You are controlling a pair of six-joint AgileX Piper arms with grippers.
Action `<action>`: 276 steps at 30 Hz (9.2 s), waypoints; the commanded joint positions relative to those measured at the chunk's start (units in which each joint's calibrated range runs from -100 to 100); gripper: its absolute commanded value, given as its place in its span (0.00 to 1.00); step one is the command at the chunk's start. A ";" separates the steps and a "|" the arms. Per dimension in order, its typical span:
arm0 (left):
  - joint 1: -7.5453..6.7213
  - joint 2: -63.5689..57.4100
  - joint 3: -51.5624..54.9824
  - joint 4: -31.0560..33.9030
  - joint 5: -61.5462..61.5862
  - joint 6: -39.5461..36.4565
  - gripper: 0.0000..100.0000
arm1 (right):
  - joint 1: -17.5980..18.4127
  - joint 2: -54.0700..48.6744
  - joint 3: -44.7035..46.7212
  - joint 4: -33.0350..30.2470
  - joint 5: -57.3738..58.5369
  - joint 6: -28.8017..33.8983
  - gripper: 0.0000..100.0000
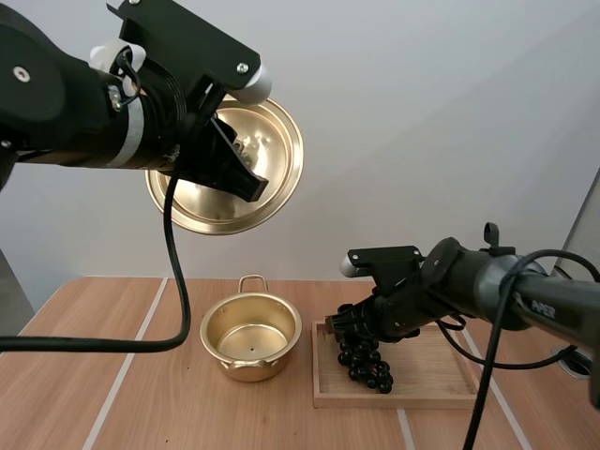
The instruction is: Open the lid, put the grape in the pot, and close it
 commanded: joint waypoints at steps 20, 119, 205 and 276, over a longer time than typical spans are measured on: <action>-0.10 -0.73 -0.46 -1.40 3.54 -1.73 0.00 | 0.20 25.58 -7.66 0.31 -13.21 -0.75 1.00; -0.03 -8.12 -5.97 -2.07 3.53 -3.90 0.00 | 18.41 13.60 -19.94 -9.48 -6.80 0.60 1.00; -0.03 45.08 16.31 -4.37 -15.79 10.66 0.00 | 8.92 -52.92 -1.26 -20.56 44.38 14.24 0.00; -0.03 -48.75 33.23 -6.37 -8.94 -10.23 0.00 | 8.77 -66.67 -1.20 -27.65 28.78 28.95 0.00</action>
